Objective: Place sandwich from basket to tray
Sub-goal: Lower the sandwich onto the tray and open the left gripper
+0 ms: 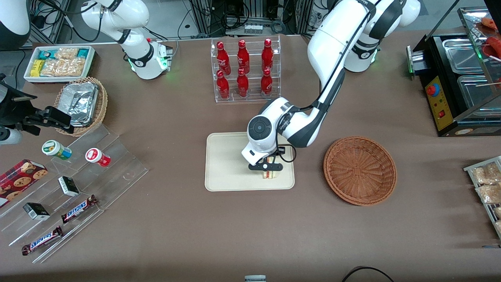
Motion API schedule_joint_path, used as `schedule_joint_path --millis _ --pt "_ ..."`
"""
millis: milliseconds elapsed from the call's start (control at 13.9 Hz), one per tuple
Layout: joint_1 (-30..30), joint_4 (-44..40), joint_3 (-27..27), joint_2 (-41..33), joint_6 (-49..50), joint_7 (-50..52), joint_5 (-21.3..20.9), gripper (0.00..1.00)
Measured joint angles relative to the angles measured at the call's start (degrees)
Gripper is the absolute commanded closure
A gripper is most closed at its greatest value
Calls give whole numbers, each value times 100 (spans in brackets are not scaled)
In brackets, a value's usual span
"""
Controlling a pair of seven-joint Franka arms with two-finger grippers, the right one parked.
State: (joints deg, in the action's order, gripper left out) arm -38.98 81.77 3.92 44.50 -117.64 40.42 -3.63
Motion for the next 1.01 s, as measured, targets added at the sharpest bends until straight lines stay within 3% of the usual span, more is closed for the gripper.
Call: schedule_joint_path --millis 1010 --pt "26 -467 -192 -172 137 163 -1 0"
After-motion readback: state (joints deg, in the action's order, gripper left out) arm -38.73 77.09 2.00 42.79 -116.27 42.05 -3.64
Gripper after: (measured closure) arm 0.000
